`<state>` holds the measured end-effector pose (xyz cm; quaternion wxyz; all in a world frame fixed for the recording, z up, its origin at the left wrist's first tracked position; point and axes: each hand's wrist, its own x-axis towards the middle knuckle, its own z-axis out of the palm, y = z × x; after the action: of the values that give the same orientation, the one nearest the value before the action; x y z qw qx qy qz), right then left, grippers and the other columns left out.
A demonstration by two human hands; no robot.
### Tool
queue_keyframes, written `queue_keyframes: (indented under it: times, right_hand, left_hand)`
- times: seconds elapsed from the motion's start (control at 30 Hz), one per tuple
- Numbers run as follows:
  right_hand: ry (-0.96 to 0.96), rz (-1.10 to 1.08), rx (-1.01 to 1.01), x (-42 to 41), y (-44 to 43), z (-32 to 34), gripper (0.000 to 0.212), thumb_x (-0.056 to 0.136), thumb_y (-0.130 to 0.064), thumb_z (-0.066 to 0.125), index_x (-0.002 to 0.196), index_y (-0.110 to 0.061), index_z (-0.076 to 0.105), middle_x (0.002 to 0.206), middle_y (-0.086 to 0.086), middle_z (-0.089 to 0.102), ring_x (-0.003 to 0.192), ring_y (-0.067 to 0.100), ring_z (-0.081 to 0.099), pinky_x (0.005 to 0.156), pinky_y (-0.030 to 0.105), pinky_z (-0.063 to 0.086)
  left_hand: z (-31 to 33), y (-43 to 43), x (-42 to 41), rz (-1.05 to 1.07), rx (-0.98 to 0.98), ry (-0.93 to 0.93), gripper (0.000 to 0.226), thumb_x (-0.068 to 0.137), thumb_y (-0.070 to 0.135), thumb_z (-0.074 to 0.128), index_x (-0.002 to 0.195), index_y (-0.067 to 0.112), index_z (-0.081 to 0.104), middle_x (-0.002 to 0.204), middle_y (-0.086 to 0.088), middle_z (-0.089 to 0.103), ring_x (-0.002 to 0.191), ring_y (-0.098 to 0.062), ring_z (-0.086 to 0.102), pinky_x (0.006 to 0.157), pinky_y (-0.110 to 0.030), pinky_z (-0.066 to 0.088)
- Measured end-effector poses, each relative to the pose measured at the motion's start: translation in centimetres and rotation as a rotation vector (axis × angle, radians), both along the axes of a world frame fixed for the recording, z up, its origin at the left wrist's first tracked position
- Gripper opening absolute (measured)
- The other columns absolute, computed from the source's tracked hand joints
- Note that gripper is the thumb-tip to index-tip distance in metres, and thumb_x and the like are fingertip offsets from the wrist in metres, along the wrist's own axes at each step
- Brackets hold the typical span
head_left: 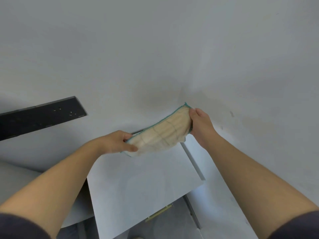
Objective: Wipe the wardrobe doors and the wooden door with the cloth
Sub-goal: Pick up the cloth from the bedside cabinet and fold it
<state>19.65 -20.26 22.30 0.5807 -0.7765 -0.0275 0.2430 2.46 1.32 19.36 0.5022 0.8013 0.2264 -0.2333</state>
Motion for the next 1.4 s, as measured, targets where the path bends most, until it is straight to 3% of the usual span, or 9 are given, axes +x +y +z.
queue_keyframes:
  times: [0.13,0.27,0.5,0.63,0.73,0.87,0.97,1.1,1.4]
  right_hand:
    - [0.047,0.074,-0.080,-0.2,-1.3,-0.4,0.028,0.093,-0.037,0.061,0.090,-0.009,0.058,0.083,0.006,0.051,0.074,0.020,0.047,0.067,0.037,0.040]
    - [0.013,0.084,-0.201,-0.6,-1.8,-1.4,0.019,0.096,-0.027,0.057,0.092,-0.009,0.060,0.081,0.004,0.054,0.071,0.017,0.050,0.063,0.029,0.042]
    - [-0.011,-0.036,-0.111,-0.2,-1.4,-2.1,0.025,0.100,-0.019,0.048,0.076,-0.012,0.051,0.076,0.004,0.049,0.080,0.023,0.051,0.088,0.051,0.053]
    - [-0.068,-0.074,-0.020,-0.2,-1.0,-1.9,0.030,0.094,-0.010,0.048,0.066,-0.015,0.044,0.070,0.002,0.042,0.073,0.020,0.042,0.076,0.043,0.049]
    - [-0.216,-0.001,-0.140,-0.7,-1.3,-2.7,0.025,0.093,-0.016,0.049,0.068,-0.018,0.048,0.066,-0.005,0.044,0.065,0.015,0.040,0.067,0.029,0.039]
    - [-0.335,0.289,-0.363,-3.2,-3.5,-5.9,0.013,0.094,-0.020,0.054,0.084,-0.014,0.058,0.064,-0.005,0.048,0.059,0.011,0.043,0.057,0.026,0.033]
    - [-0.279,0.566,-0.594,-5.6,-5.9,-9.8,0.012,0.092,-0.019,0.051,0.085,-0.011,0.056,0.070,0.005,0.056,0.062,0.017,0.048,0.056,0.029,0.034]
    - [-0.098,0.853,-0.775,-9.4,-9.5,-14.6,0.014,0.088,-0.021,0.047,0.089,-0.012,0.058,0.083,0.008,0.063,0.067,0.017,0.052,0.060,0.031,0.036]
    - [-0.079,0.996,-0.852,-9.5,-9.4,-16.0,0.014,0.086,-0.016,0.049,0.072,-0.018,0.050,0.077,0.000,0.054,0.064,0.012,0.045,0.059,0.027,0.034]
  left_hand:
    - [-1.2,0.6,-0.8,0.373,-0.279,-0.097,0.010,0.090,0.015,0.068,0.087,0.011,0.059,0.086,-0.005,0.064,0.085,-0.019,0.063,0.086,-0.038,0.054]
    - [-1.2,1.3,-0.4,0.627,-0.345,-0.172,0.005,0.089,0.010,0.067,0.089,0.010,0.063,0.092,-0.010,0.065,0.082,-0.020,0.064,0.075,-0.027,0.058]
    - [-0.6,2.5,0.2,0.827,-0.436,-0.323,0.012,0.090,-0.001,0.062,0.095,0.010,0.064,0.090,-0.004,0.068,0.073,-0.010,0.068,0.065,-0.019,0.057]
    - [-0.6,2.7,0.1,0.774,-0.362,-0.431,0.015,0.091,0.001,0.061,0.091,0.016,0.063,0.085,0.000,0.069,0.073,-0.009,0.066,0.068,-0.019,0.056]
    - [-1.1,2.9,-0.6,0.714,-0.358,-0.423,0.013,0.089,0.003,0.064,0.093,0.016,0.067,0.087,0.000,0.071,0.076,-0.009,0.067,0.073,-0.019,0.057]
    - [-3.9,2.1,-3.5,0.475,-0.149,-0.228,0.012,0.085,0.007,0.071,0.089,0.018,0.073,0.089,-0.005,0.072,0.079,-0.012,0.063,0.079,-0.024,0.050]
    - [-7.5,0.8,-6.4,0.234,0.018,-0.071,0.022,0.081,0.007,0.077,0.075,0.028,0.074,0.074,0.012,0.071,0.072,-0.004,0.061,0.076,-0.019,0.047]
    - [-11.6,-1.7,-10.0,-0.155,0.176,0.219,0.015,0.086,0.021,0.073,0.100,0.023,0.077,0.090,0.016,0.067,0.092,-0.004,0.062,0.086,-0.017,0.045]
    - [-13.7,-1.9,-10.6,-0.076,0.188,0.241,0.020,0.089,0.025,0.068,0.108,0.022,0.075,0.097,0.013,0.066,0.100,-0.007,0.062,0.086,-0.018,0.046]
